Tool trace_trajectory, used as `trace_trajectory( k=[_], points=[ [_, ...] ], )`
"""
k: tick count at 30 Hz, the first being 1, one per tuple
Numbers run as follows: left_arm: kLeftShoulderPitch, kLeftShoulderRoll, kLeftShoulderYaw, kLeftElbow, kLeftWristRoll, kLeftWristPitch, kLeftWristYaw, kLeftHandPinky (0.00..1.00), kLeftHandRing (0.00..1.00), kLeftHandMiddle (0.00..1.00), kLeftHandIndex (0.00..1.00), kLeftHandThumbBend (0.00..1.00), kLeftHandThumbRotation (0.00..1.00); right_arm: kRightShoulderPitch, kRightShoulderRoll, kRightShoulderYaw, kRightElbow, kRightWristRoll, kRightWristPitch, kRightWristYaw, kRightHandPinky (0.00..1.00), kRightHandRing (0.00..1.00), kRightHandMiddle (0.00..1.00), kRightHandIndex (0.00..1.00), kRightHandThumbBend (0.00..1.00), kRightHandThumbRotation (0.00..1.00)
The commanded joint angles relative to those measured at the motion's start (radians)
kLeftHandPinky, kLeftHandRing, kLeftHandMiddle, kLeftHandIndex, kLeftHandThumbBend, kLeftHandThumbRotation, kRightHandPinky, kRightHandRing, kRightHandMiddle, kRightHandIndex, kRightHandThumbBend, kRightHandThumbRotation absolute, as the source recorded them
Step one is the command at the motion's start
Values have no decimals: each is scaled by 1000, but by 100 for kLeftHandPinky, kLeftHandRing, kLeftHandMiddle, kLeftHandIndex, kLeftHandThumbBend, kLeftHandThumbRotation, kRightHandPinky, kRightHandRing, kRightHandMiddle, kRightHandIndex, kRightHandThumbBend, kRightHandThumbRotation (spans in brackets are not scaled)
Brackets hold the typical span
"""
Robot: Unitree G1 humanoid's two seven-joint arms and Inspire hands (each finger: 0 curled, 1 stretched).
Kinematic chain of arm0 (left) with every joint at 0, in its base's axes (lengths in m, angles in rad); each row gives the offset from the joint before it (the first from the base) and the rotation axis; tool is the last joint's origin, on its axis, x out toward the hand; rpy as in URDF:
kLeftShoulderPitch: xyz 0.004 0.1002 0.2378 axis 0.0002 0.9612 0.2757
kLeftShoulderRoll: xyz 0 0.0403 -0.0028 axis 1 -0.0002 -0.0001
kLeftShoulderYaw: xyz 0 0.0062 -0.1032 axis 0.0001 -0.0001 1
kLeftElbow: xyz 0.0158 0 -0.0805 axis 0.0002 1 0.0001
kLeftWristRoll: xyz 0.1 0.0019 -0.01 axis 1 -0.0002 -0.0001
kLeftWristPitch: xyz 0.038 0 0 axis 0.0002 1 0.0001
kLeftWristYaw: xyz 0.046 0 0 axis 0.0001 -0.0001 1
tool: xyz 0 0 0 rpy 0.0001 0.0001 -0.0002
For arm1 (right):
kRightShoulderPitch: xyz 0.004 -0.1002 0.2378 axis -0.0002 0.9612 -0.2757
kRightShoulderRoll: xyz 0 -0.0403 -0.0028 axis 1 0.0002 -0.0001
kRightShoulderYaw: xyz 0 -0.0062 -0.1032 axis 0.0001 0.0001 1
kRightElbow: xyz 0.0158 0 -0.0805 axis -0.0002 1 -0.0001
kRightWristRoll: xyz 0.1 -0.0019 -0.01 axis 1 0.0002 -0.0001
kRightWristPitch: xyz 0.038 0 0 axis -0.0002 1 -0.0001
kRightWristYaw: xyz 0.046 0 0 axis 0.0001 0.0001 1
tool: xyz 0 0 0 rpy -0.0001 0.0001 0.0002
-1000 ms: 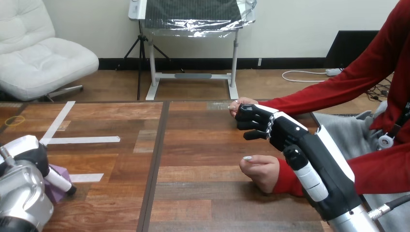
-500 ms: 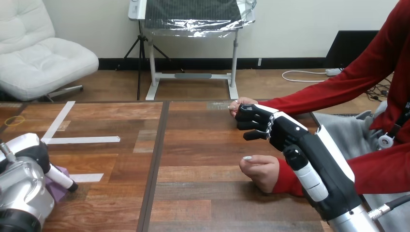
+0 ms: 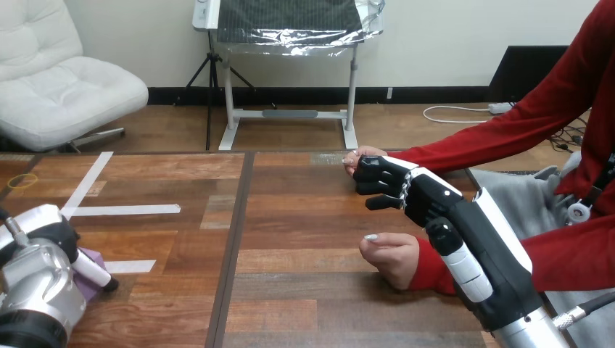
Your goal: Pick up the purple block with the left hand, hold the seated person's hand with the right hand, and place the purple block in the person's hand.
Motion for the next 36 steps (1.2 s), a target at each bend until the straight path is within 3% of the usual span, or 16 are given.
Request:
trace_trajectory(
  k=[1,4,5,6,11,12,15,23,28,31,36],
  points=[
    [-80,-10,-18,26,4,-9,24,78,87,87,79,82,18,-47,-1,-7,-44,9,-17,-3,73,78,80,81,85,100],
    [-84,-13,-20,36,3,-6,29,68,83,86,79,82,18,-45,-2,-7,-46,8,-14,-3,73,78,80,81,86,100],
    [-84,-14,-19,37,1,-6,32,58,78,83,78,82,18,-45,-2,-7,-47,7,-14,-3,73,78,81,81,86,100],
    [-85,-15,-18,39,0,-6,34,54,76,82,78,82,18,-45,-3,-7,-47,7,-14,-3,73,78,81,81,86,100],
    [-87,-16,-18,41,-3,-4,31,38,67,77,74,82,17,-44,-6,-7,-48,10,-12,0,74,79,81,81,86,100],
    [-92,-12,-29,35,6,13,6,26,59,73,71,82,16,-45,-4,-7,-48,11,-15,0,74,79,81,81,86,100],
    [-103,-6,-54,25,28,48,-40,24,57,72,67,80,16,-46,-1,-7,-45,12,-18,-2,74,79,81,81,86,100],
    [-115,1,-80,19,38,78,-66,26,57,68,60,74,15,-44,-4,-5,-49,11,-14,0,74,79,81,81,87,100],
    [-133,-4,-100,41,51,108,-73,26,50,61,61,71,15,-41,-3,-5,-54,6,-12,-5,74,79,81,81,86,100],
    [-138,-19,-73,48,27,136,-39,20,38,51,68,70,9,-41,-3,-5,-55,4,-10,-6,74,79,81,81,86,100],
    [-125,-32,-25,43,-16,131,50,15,28,44,80,70,3,-40,-4,-6,-57,6,-9,-5,74,79,81,81,86,100]
  ],
)
